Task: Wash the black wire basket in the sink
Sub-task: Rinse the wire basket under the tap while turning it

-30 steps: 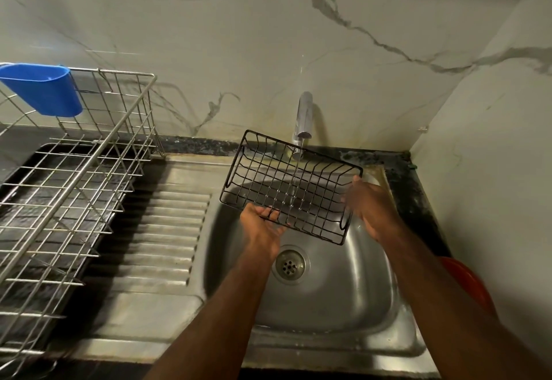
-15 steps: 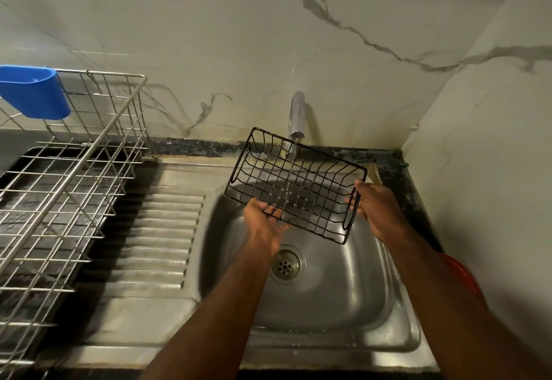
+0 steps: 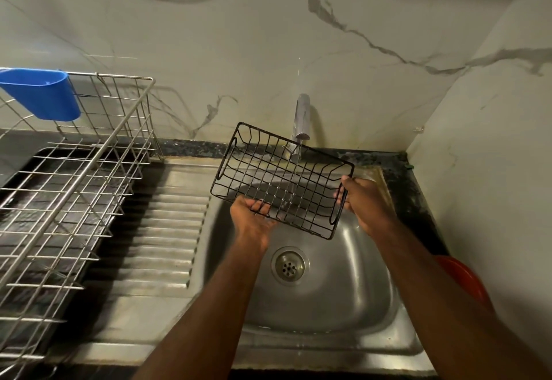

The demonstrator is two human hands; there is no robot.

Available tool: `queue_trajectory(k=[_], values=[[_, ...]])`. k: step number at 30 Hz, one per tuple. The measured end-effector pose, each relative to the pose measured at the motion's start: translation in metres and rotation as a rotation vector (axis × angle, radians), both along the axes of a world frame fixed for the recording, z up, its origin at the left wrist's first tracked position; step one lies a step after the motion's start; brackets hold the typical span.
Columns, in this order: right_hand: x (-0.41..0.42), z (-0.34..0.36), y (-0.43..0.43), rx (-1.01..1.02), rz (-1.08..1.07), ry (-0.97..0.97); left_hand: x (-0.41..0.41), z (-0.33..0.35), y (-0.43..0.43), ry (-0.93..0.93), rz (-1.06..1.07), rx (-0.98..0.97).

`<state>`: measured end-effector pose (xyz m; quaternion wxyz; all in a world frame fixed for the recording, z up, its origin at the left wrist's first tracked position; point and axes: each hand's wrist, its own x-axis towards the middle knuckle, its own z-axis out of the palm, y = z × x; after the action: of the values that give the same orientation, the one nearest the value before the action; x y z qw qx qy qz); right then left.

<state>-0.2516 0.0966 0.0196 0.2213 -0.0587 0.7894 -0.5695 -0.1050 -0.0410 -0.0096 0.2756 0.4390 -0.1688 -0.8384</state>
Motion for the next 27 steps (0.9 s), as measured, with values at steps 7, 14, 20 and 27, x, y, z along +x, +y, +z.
queue_trajectory(k=[7,14,20,27], values=[[0.003,0.005,-0.012,-0.003,0.007,-0.019,0.002,-0.002,-0.009,0.005,0.039,-0.012],[0.003,0.006,-0.018,0.03,0.025,-0.053,0.008,-0.002,-0.011,-0.02,0.032,-0.017],[0.012,-0.004,-0.007,0.057,0.053,-0.06,0.022,-0.004,0.005,-0.053,0.032,-0.001],[0.011,-0.007,0.01,0.03,0.017,-0.017,0.019,0.0,0.018,-0.031,-0.03,-0.011]])
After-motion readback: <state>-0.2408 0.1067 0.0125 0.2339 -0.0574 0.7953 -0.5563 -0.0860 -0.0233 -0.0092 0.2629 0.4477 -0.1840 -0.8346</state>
